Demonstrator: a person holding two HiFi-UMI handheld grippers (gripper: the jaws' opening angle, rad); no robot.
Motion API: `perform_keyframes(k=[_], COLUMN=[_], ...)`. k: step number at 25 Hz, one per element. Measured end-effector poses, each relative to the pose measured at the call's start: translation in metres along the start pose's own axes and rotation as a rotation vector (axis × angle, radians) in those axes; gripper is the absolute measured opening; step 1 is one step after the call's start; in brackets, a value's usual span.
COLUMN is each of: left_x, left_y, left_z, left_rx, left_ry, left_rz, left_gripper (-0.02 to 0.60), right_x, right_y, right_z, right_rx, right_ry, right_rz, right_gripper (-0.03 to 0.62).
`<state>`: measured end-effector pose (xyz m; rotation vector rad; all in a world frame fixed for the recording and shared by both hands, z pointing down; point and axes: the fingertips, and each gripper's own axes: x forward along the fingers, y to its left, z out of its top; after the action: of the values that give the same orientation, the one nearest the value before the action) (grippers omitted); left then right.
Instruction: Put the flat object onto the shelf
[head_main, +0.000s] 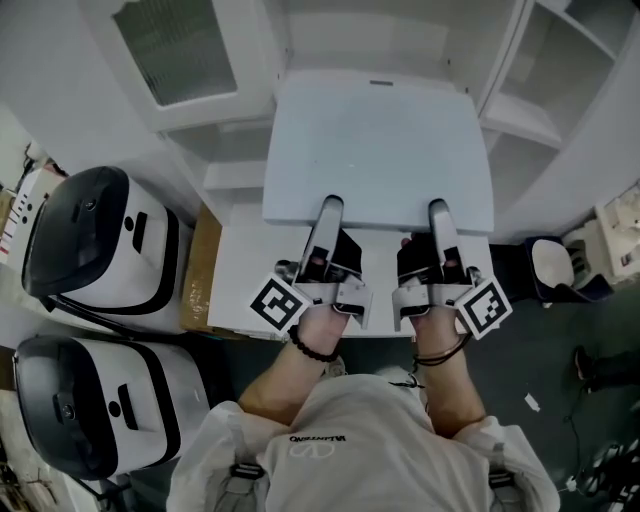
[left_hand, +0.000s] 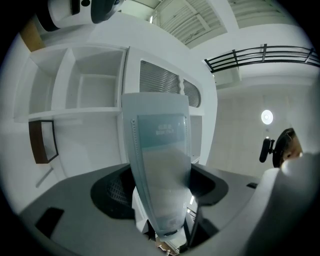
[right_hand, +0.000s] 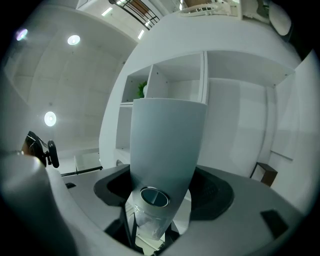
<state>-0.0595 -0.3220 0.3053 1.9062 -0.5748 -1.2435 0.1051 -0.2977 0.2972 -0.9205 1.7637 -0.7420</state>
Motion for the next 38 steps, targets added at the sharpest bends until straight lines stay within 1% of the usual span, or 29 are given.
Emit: perform_keyframes(k=[5, 10, 15, 20, 30, 35, 38], left_x=[0.002, 0.007, 0.048, 0.062, 0.097, 0.116, 0.122], left_y=[-0.002, -0.005, 0.019, 0.032, 0.050, 0.058, 0.068], left_z=[-0.001, -0.001, 0.007, 0.009, 0.024, 0.030, 0.034], left_rx=[-0.013, 0.004, 0.019, 0.019, 0.024, 0.026, 0.041], left_ry=[0.009, 0.011, -0.006, -0.014, -0.036, -0.037, -0.035], left_rz=[-0.001, 0.015, 0.059, 0.089, 0.122, 0.124, 0.155], left_gripper=[0.310, 0.310, 0.310, 0.310, 0.310, 0.310, 0.311], right_x=[0.002, 0.004, 0.045, 0.061, 0.100, 0.118, 0.128], right_y=[0.005, 0.002, -0.026, -0.041, -0.060, -0.068, -0.072], right_z=[0.005, 0.008, 0.023, 0.029, 0.036, 0.041, 0.043], right_rx=[-0.015, 0.021, 0.055, 0.070, 0.087, 0.091, 0.101], right_ry=[-0.047, -0.069, -0.043, -0.032, 0.004, 0.013, 0.022], right_rz=[0.018, 0.016, -0.010, -0.035, -0.075, -0.099, -0.109], right_gripper=[0.330, 0.330, 0.330, 0.330, 0.334, 0.336, 0.337])
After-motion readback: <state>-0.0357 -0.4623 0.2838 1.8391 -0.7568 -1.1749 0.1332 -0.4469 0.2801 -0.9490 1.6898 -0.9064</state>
